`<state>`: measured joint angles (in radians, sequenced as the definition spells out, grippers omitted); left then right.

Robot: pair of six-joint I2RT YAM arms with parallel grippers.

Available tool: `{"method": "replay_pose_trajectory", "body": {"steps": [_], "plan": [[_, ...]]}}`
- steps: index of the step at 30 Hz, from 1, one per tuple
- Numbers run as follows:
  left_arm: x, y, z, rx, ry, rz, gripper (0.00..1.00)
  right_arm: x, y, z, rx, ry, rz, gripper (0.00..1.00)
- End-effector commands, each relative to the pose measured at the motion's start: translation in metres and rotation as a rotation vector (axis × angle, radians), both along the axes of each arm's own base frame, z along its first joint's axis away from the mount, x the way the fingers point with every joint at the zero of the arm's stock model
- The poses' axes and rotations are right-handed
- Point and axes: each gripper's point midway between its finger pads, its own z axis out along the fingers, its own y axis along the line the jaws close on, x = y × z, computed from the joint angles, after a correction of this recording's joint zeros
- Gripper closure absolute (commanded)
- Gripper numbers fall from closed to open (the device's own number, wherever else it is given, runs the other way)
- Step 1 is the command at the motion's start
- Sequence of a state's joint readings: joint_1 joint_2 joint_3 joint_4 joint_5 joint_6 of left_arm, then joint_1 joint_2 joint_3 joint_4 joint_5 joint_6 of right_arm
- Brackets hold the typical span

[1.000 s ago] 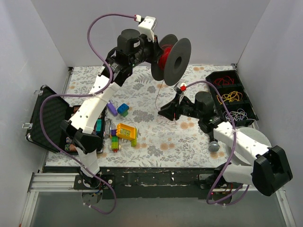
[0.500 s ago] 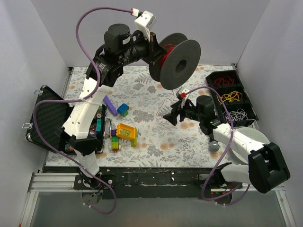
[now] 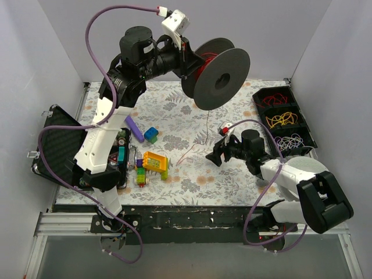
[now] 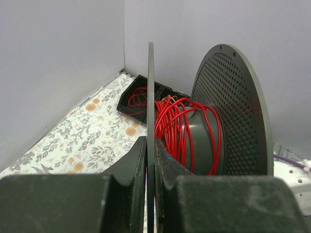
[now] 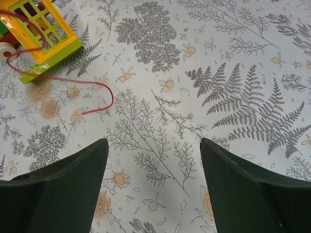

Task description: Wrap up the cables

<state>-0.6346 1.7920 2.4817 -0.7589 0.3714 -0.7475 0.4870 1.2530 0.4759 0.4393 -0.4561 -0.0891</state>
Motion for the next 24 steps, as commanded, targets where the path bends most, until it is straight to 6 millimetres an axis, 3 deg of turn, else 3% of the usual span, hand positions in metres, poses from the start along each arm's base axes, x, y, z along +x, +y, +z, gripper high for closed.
{"method": "replay_pose_trajectory", "body": {"steps": [1,4,7,12,20,24], "plan": [[-0.037,0.016,0.054,-0.081,-0.139,-0.053,1.0,0.0,0.016,0.023,0.085,-0.084,0.117,0.15],[-0.041,0.015,0.055,-0.08,-0.14,-0.079,1.0,-0.021,0.024,0.024,0.111,-0.149,0.27,0.15],[-0.046,0.013,0.056,-0.073,-0.154,-0.108,1.0,-0.017,0.026,0.015,0.059,-0.151,0.313,0.15],[-0.05,0.01,0.058,-0.068,-0.177,-0.144,1.0,-0.021,0.043,0.02,0.095,-0.121,0.457,0.15],[-0.053,0.006,0.065,-0.093,-0.189,-0.169,1.0,0.021,0.044,0.015,0.145,-0.127,0.227,0.15],[-0.051,0.004,0.067,-0.104,-0.187,-0.172,1.0,0.031,0.047,0.013,0.155,-0.125,0.187,0.15]]}}
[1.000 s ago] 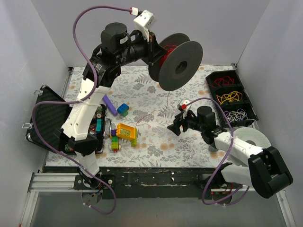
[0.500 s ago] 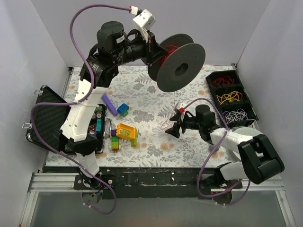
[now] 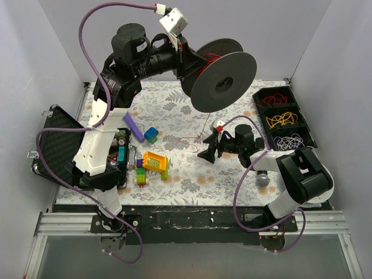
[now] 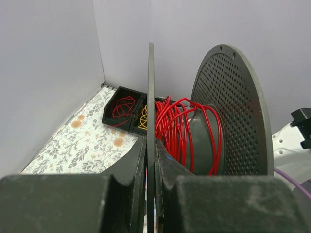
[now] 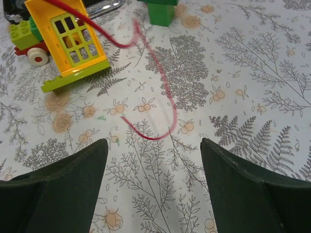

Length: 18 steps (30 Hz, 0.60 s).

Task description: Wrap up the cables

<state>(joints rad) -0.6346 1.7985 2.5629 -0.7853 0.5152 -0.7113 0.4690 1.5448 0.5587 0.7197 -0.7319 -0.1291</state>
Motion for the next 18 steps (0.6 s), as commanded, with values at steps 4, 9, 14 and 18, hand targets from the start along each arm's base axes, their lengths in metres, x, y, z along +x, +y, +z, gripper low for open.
{"method": "replay_pose_trajectory", "body": {"steps": [4,9,14,18], "plan": [[-0.022,0.009,0.05,-0.114,-0.105,-0.032,1.0,0.022,0.005,0.021,0.096,-0.065,-0.099,0.15],[-0.023,0.009,0.051,-0.118,-0.102,-0.031,1.0,0.021,0.01,0.025,0.149,-0.059,-0.095,0.15],[-0.021,0.009,0.051,-0.121,-0.101,-0.022,1.0,0.02,0.01,0.032,0.203,-0.069,-0.108,0.16],[-0.023,0.011,0.054,-0.126,-0.106,-0.021,1.0,0.019,0.011,0.039,0.226,-0.083,-0.117,0.17]]}}
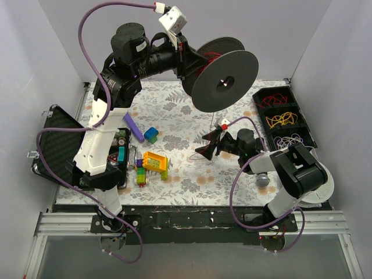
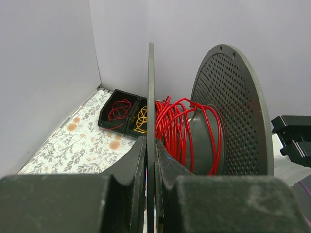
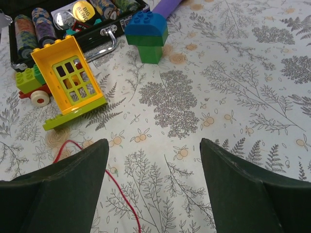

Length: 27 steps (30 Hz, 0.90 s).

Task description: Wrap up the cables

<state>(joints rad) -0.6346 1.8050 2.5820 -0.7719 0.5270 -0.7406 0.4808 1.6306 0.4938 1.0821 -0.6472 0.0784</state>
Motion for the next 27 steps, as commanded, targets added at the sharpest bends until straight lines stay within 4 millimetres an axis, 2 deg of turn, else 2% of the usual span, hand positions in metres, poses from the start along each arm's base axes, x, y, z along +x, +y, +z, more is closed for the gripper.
{"method": "replay_pose_trajectory", "body": {"steps": [1,6,11,14,17,22,25,27], "plan": [[-0.02,0.013,0.046,-0.099,-0.11,-0.005,1.0,0.005,0.004,0.029,0.081,-0.089,-0.023,0.17],[-0.023,0.014,0.048,-0.1,-0.117,-0.01,1.0,0.009,0.005,0.033,0.097,-0.096,-0.037,0.17],[-0.025,0.015,0.053,-0.11,-0.126,-0.012,1.0,-0.005,0.006,0.024,0.089,-0.086,0.022,0.19],[-0.027,0.015,0.055,-0.115,-0.134,-0.018,1.0,-0.015,0.009,0.013,0.052,-0.07,0.075,0.2],[-0.029,0.016,0.059,-0.124,-0.143,-0.022,1.0,-0.008,0.009,-0.005,-0.029,-0.008,0.051,0.2],[-0.031,0.016,0.061,-0.128,-0.147,-0.033,1.0,-0.006,0.0,-0.022,-0.096,0.037,-0.007,0.19],[-0.032,0.015,0.062,-0.131,-0.148,-0.043,1.0,0.003,-0.004,-0.042,-0.175,0.084,-0.039,0.18],[-0.032,0.014,0.062,-0.132,-0.146,-0.048,1.0,0.005,-0.005,-0.049,-0.194,0.104,-0.049,0.18]]}}
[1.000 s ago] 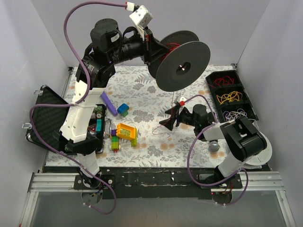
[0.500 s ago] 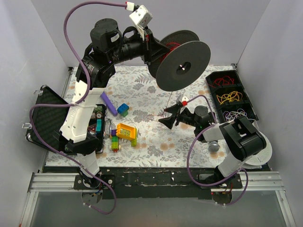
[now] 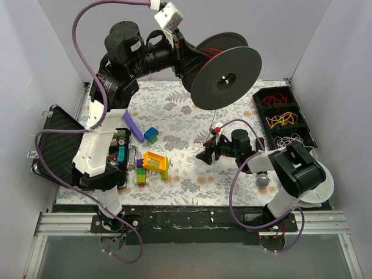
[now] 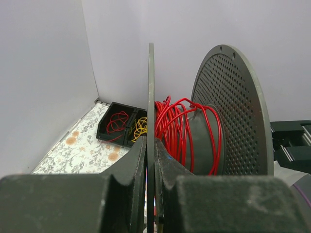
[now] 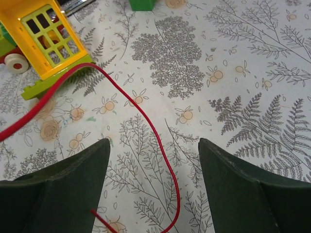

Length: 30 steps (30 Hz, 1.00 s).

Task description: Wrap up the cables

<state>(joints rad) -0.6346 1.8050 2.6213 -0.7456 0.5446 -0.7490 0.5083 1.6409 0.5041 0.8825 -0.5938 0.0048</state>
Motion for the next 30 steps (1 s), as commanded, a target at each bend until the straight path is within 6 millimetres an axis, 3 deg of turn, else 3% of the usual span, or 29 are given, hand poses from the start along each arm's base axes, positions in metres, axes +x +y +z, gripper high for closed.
{"method": "replay_pose_trajectory", "body": {"steps": [1,5,7,12,18,20,23,26,28,29,30], "plan": [[-0.025,0.01,0.042,-0.092,-0.102,-0.034,1.0,0.016,-0.001,-0.008,-0.062,0.0,-0.04,0.18],[-0.025,0.01,0.041,-0.089,-0.098,-0.037,1.0,0.015,0.001,-0.011,-0.062,0.017,-0.03,0.21],[-0.026,0.011,0.041,-0.087,-0.101,-0.035,1.0,0.013,0.003,-0.011,-0.057,0.025,-0.015,0.28],[-0.025,0.011,0.04,-0.083,-0.102,-0.033,1.0,0.007,0.007,-0.008,-0.035,0.047,0.013,0.7],[-0.021,0.014,0.033,-0.055,-0.096,-0.008,1.0,0.006,0.002,0.002,-0.029,0.035,0.001,0.99],[-0.022,0.018,0.029,-0.031,-0.107,0.013,1.0,0.009,-0.008,0.002,-0.03,0.098,-0.033,0.99],[-0.023,0.032,0.018,0.054,-0.162,0.06,1.0,0.032,-0.049,0.012,0.0,0.156,-0.177,0.99],[-0.02,0.047,-0.027,0.235,-0.181,0.098,1.0,0.061,-0.112,0.034,0.068,0.198,-0.391,0.99],[-0.008,0.062,-0.078,0.394,-0.143,0.17,1.0,0.074,-0.149,0.051,0.096,0.207,-0.513,0.99],[0.002,0.069,-0.12,0.503,-0.103,0.197,1.0,0.082,-0.163,0.063,0.097,0.199,-0.561,0.99],[0.006,0.081,-0.141,0.577,-0.108,0.229,1.0,0.086,-0.17,0.074,0.082,0.189,-0.584,0.99]]}}
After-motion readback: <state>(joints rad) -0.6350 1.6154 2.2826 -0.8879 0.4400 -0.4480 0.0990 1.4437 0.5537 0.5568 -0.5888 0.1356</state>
